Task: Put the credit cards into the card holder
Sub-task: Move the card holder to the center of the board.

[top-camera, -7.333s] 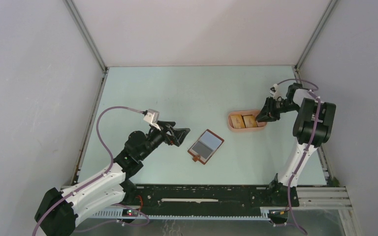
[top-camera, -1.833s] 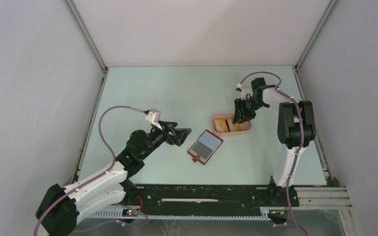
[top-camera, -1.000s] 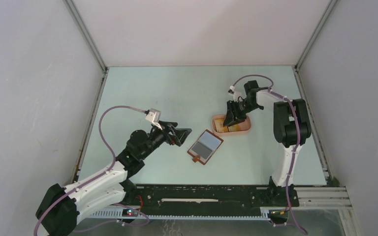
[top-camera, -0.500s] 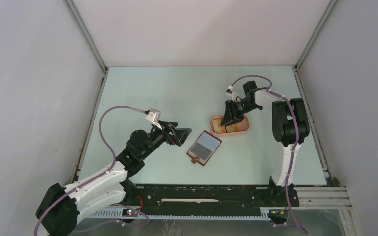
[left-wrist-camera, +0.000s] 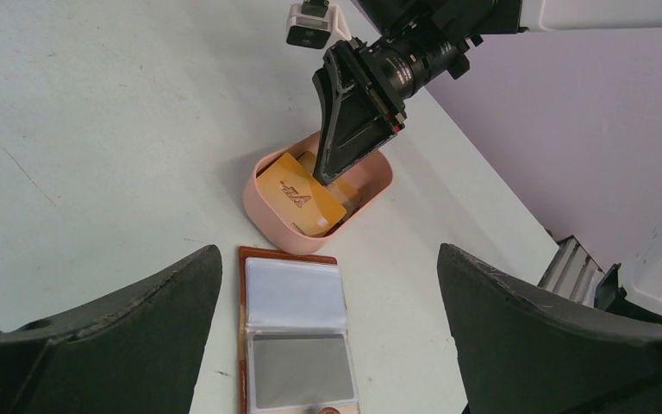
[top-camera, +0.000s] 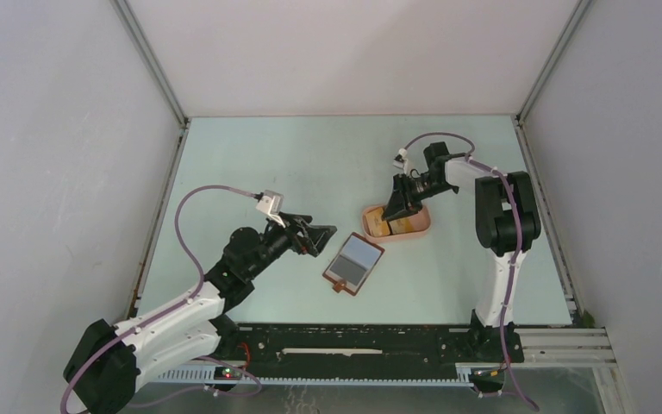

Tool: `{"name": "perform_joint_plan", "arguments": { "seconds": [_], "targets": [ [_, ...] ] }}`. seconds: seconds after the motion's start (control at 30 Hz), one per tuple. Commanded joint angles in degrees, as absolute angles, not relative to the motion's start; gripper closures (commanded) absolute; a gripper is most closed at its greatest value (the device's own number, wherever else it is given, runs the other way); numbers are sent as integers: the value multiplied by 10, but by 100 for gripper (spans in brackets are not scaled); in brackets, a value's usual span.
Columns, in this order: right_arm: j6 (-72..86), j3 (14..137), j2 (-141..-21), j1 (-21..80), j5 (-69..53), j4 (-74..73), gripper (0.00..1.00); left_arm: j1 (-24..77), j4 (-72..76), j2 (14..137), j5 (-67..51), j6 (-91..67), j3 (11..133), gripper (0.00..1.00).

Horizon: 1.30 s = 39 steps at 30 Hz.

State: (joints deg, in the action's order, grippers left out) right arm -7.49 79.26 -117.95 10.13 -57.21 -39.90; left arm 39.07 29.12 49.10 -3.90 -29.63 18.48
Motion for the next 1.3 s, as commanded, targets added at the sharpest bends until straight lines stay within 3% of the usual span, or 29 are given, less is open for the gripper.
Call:
{"name": "perform_joint_plan", "arguments": {
  "seconds": [0.0,0.23,0.5,0.87,1.0,1.2,1.27],
  "targets": [
    [-55,812,-1197,117,-609,-398,59,387,317,498,-52,-304,189,1],
    [-38,817,-1210,132,-568,-385,60,387,333,516,-59,-314,191,1],
    [-10,816,-1206,137,-656,-364,68,387,338,542,-64,-317,205,1],
    [-22,836,-1214,168,-595,-386,65,387,368,659,-92,-338,239,2],
    [-29,831,-1200,183,-526,-383,62,387,374,721,-118,-348,274,13],
    [-28,834,-1216,182,-595,-387,58,386,374,813,-168,-361,331,41],
    [-25,837,-1225,182,-633,-388,58,385,374,840,-173,-371,343,46]
  ]
}}
